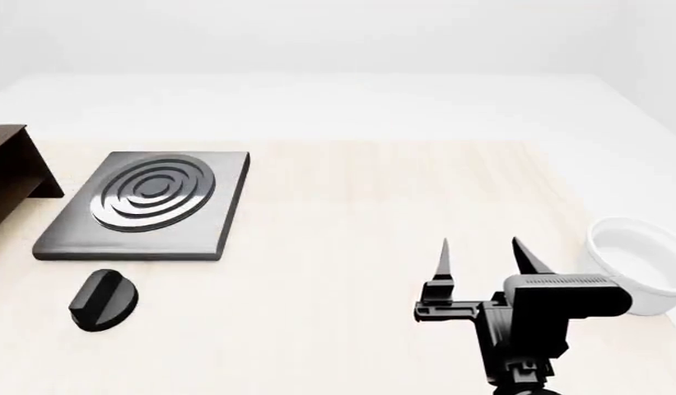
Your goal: Put the frying pan on top of the cabinet.
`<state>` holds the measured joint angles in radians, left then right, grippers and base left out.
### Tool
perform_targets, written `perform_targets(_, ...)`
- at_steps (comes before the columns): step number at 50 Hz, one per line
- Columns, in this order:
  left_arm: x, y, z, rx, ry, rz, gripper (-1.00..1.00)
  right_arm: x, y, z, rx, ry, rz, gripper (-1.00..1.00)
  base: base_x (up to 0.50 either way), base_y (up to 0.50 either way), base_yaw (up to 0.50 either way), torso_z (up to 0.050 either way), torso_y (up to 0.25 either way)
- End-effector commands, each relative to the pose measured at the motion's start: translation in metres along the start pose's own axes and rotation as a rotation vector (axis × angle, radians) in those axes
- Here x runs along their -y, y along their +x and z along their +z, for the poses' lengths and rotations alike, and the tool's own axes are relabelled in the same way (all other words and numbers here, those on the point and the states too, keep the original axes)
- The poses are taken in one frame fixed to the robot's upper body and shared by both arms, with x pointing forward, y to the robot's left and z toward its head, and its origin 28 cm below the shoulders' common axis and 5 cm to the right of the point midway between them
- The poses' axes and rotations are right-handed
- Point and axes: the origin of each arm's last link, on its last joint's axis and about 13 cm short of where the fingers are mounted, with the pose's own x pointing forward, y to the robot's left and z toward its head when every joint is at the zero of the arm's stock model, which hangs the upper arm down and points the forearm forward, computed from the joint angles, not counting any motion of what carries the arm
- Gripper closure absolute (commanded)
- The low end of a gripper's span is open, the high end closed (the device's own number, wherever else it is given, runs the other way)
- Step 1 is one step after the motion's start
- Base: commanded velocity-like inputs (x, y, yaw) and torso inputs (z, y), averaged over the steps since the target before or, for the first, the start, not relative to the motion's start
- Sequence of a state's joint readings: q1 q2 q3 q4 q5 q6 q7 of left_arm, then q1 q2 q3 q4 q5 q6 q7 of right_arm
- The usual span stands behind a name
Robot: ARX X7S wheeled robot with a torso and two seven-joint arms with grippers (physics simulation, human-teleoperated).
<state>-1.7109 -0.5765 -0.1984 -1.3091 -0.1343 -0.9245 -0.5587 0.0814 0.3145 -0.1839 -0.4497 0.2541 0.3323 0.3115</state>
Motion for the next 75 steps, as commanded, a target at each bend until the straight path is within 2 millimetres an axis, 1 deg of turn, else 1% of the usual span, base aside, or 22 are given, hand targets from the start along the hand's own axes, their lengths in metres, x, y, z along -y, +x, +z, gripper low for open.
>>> perform_targets(1,-0.004,0.002,0.004,0.026,-0.029,0.031,1.0,-0.001,-0.001,-0.002,-0.007,0.003,0.004,-1.0,0.0,0.0,0.0,0.0,0.0)
perform_targets(11,-0.006,0.005,0.002,0.03,-0.025,0.053,1.0,-0.002,-0.001,-0.004,-0.011,0.004,0.008,-1.0,0.0,0.0,0.0,0.0,-0.009)
perform_targets(15,-0.009,0.007,0.002,0.033,-0.033,0.077,1.0,-0.002,-0.001,-0.004,-0.012,0.004,0.01,-1.0,0.0,0.0,0.0,0.0,-0.25)
perform_targets(22,-0.008,0.008,-0.001,0.029,-0.014,0.075,1.0,-0.003,0.0,-0.004,-0.015,0.005,0.014,-1.0,0.0,0.0,0.0,0.0,-0.25)
perform_targets(31,-0.006,0.008,-0.001,0.048,0.0,0.062,1.0,-0.004,0.0,-0.004,-0.014,0.004,0.019,-1.0,0.0,0.0,0.0,0.0,0.0)
perform_targets(35,-0.008,0.009,-0.001,0.054,0.001,0.084,1.0,-0.004,-0.001,-0.005,-0.019,0.006,0.018,-1.0,0.0,0.0,0.0,0.0,-0.062)
perform_targets(39,-0.008,0.01,-0.001,0.052,-0.017,0.085,1.0,-0.004,-0.001,-0.005,-0.018,0.008,0.022,-1.0,0.0,0.0,0.0,0.0,-0.237)
perform_targets(40,-0.008,0.01,0.0,0.036,-0.055,0.09,1.0,-0.004,-0.001,-0.006,-0.02,0.009,0.021,-1.0,0.0,0.0,0.0,0.0,-0.105)
perform_targets(47,-0.008,0.011,0.0,0.047,-0.052,0.092,1.0,-0.004,-0.001,-0.006,-0.021,0.008,0.019,-1.0,0.0,0.0,0.0,0.0,0.0)
perform_targets(51,-0.009,0.011,-0.001,0.025,-0.06,0.096,1.0,-0.004,-0.001,-0.007,-0.025,0.009,0.018,-1.0,0.0,0.0,0.0,0.0,0.0)
perform_targets(52,-0.009,0.011,-0.001,0.022,-0.05,0.101,-1.0,-0.004,-0.001,-0.007,-0.024,0.01,0.018,-1.0,0.0,0.0,0.0,0.0,0.0)
perform_targets(59,-0.007,0.007,0.006,0.079,-0.057,0.105,-1.0,-0.004,-0.001,-0.007,-0.025,0.011,0.02,-1.0,0.0,0.0,0.0,0.0,0.0)
perform_targets(61,-0.005,0.006,0.01,0.122,-0.083,0.052,-1.0,-0.004,-0.002,-0.007,-0.024,0.011,0.02,-1.0,0.0,0.0,0.0,0.0,0.0)
perform_targets(62,-0.006,0.006,0.011,0.113,-0.101,0.068,-1.0,-0.004,-0.001,-0.007,-0.025,0.012,0.02,-1.0,0.0,0.0,0.0,0.0,0.25)
perform_targets(66,-0.005,0.003,0.012,0.137,-0.046,0.047,-1.0,-0.005,-0.001,-0.007,-0.024,0.01,0.021,-1.0,0.0,0.0,0.0,0.0,0.25)
perform_targets(72,-0.004,0.003,0.012,0.152,-0.029,0.053,-1.0,-0.005,-0.002,-0.009,-0.029,0.013,0.023,-1.0,0.0,0.0,0.0,0.0,0.25)
perform_targets(75,-0.002,0.003,0.012,0.157,-0.034,0.049,-1.0,-0.005,-0.002,-0.007,-0.024,0.015,0.024,-1.0,0.0,0.0,0.0,0.0,0.25)
